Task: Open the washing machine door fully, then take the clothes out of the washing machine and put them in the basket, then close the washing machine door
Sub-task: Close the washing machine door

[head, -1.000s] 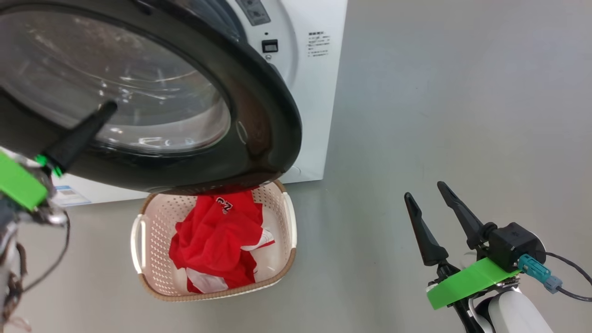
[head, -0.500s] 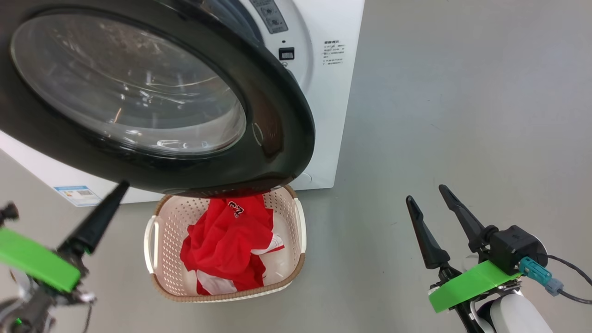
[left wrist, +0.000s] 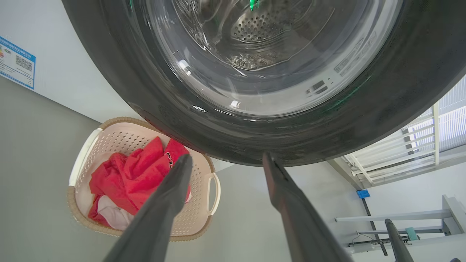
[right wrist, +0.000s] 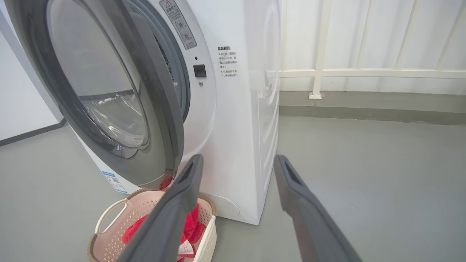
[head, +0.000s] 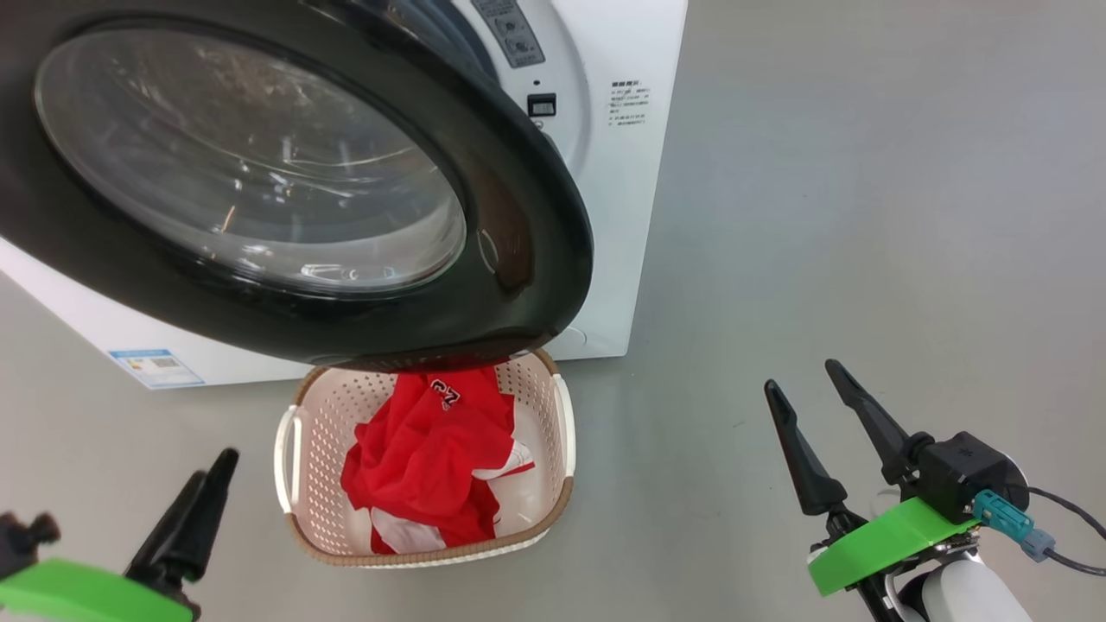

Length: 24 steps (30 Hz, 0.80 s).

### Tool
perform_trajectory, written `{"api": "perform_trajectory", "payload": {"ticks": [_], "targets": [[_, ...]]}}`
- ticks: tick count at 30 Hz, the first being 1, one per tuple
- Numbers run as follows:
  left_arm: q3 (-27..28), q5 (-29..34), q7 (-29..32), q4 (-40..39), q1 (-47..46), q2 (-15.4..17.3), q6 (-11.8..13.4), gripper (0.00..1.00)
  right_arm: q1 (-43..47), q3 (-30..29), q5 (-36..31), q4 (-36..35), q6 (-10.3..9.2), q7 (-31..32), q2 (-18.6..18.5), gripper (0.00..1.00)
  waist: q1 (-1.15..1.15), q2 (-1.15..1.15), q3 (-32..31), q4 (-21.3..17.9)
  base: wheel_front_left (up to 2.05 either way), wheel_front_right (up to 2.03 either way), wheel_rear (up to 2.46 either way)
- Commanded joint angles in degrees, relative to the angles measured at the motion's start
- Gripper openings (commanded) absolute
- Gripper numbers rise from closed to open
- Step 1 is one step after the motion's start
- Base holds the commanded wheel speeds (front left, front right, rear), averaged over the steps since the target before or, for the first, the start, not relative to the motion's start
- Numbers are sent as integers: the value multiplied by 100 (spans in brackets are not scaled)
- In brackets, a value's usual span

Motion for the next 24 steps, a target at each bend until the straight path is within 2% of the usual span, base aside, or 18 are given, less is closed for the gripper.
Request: {"api": "perform_trajectory", "payload": {"ticks": [1,8,13,15,24], "targets": [[180,84,-197,-48,-54,258,-24,100,39,91,32,-111,9,-27,-19,100,0,0,-26,-22,0,0,0],[-295,583,-1344,335,254,365,-24,100,166,-1,56,-113,9,-27,-37,100,0,0,-124,-143,0,0,0],[-471,977,-1755,716,206,316,-24,100,238,-80,55,-132,9,-27,-56,100,0,0,-153,-174,0,0,0],[-380,1163,-1802,846,183,239,-24,100,275,-116,50,-137,9,-27,-61,100,0,0,-175,-176,0,0,0],[961,3159,-1815,744,425,-640,-24,100,419,-262,40,-168,9,-27,-59,100,0,0,-260,-177,0,0,0]]}}
